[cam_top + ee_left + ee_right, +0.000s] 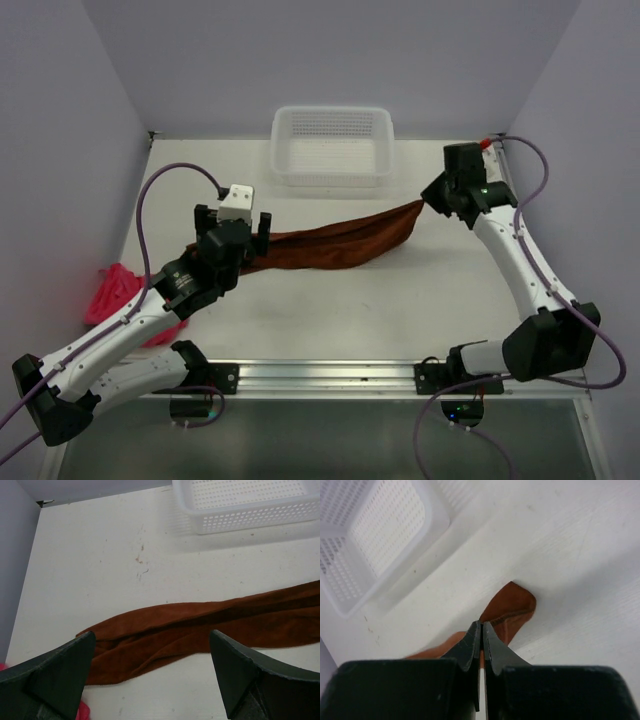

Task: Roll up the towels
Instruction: Flatten the towel

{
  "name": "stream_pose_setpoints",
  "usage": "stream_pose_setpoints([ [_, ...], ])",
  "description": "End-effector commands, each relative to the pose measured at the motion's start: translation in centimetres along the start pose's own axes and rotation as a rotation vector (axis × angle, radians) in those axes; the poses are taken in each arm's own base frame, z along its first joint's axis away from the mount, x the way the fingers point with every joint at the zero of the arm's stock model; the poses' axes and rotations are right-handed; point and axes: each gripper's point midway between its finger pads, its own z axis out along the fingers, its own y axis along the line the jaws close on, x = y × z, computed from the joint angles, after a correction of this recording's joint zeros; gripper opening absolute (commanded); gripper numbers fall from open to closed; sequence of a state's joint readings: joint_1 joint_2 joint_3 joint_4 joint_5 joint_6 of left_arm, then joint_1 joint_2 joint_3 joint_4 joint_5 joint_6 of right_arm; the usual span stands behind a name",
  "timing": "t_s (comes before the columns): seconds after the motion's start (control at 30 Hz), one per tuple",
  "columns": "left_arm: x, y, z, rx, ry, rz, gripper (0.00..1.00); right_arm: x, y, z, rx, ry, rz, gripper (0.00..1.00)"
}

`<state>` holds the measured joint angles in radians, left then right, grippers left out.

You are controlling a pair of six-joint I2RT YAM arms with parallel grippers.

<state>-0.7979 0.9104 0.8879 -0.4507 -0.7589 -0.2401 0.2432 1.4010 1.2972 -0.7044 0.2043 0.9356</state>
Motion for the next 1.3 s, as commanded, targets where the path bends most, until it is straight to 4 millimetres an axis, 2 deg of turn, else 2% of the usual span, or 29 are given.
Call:
stream_pose_setpoints([
  [0.0,-0.3,0.5,0.1,-0.029,-0.019,-0.001,1.0,-4.1,-2.6,-3.3,0.058,-0.113,-0.008,0.0],
  [0.1,-0.3,0.2,0.2,-0.016,-0.016,-0.004,1.0,-5.5,-5.0,-4.0,0.096,-0.157,0.012,0.0],
  [0.27,-0.5,-0.5,0.3,0.008,-0.008,-0.018,1.0,-6.9,-10.0,-3.4,0.226,-0.205,0.013,0.0],
  [0.37,-0.7,-1.4,0.4,0.043,0.005,-0.039,1.0,-7.9,-11.8,-3.5,0.282,-0.234,0.02,0.0],
  [0.47,-0.6,-2.6,0.6,0.092,0.043,-0.075,1.0,-8.6,-12.8,-3.1,0.3,-0.264,0.02,0.0],
  [0.57,0.7,-4.0,1.3,0.154,0.1,-0.138,1.0,-9.1,-13.3,-2.3,0.291,-0.24,0.049,0.0],
  [0.63,2.6,-4.7,2.2,0.178,0.161,-0.182,1.0,-9.0,-12.6,-1.8,0.247,-0.217,0.061,0.0],
  [0.7,4.7,-4.7,3.5,0.192,0.223,-0.231,1.0,-8.8,-11.7,-1.3,0.193,-0.2,0.059,0.0],
  [0.8,6.4,-4.2,4.8,0.155,0.267,-0.287,1.0,-8.8,-11.6,-1.2,0.187,-0.195,0.047,0.0],
  [1.03,7.4,-2.8,7.4,0.111,0.316,-0.387,0.99,-7.3,-11.8,-0.4,0.158,-0.157,0.046,0.0],
  [1.27,9.3,-0.7,10.7,0.07,0.379,-0.512,0.86,-5.0,-12.7,1.6,0.148,-0.091,0.046,0.0],
])
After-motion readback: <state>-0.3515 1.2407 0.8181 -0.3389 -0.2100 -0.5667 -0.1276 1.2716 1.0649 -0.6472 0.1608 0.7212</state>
